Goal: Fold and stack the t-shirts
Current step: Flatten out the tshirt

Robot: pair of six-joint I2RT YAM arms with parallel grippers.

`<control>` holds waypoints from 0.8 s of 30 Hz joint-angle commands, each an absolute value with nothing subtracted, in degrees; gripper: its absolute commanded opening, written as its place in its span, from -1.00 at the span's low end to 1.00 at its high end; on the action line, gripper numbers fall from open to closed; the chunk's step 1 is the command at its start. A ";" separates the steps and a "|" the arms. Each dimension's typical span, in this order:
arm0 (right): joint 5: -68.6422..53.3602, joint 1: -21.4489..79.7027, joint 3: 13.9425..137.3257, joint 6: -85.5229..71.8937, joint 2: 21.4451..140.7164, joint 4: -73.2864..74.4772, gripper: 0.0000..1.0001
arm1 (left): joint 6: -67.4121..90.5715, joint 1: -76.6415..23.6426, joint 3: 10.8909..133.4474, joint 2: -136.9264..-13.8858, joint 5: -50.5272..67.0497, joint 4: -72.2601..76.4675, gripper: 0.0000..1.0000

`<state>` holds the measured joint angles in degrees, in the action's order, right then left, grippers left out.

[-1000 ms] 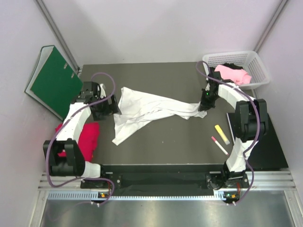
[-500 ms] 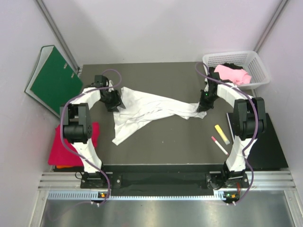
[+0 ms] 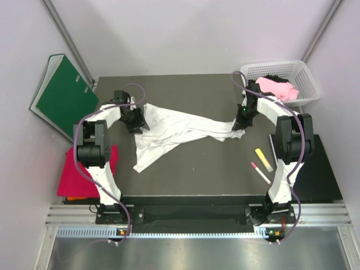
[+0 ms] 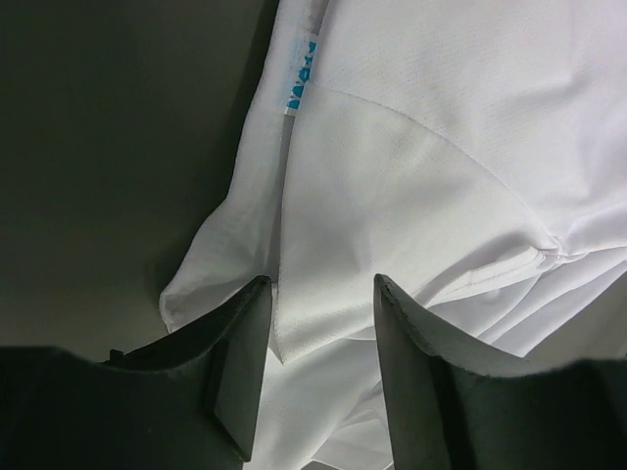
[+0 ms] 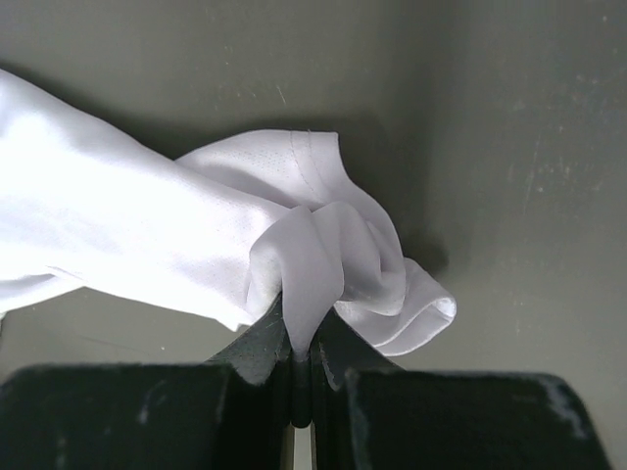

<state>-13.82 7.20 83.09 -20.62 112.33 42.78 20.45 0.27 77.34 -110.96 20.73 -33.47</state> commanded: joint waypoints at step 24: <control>-16.43 6.85 93.59 -19.52 114.08 42.10 -1.00 | 18.63 0.18 82.26 -107.41 14.25 -35.94 -1.00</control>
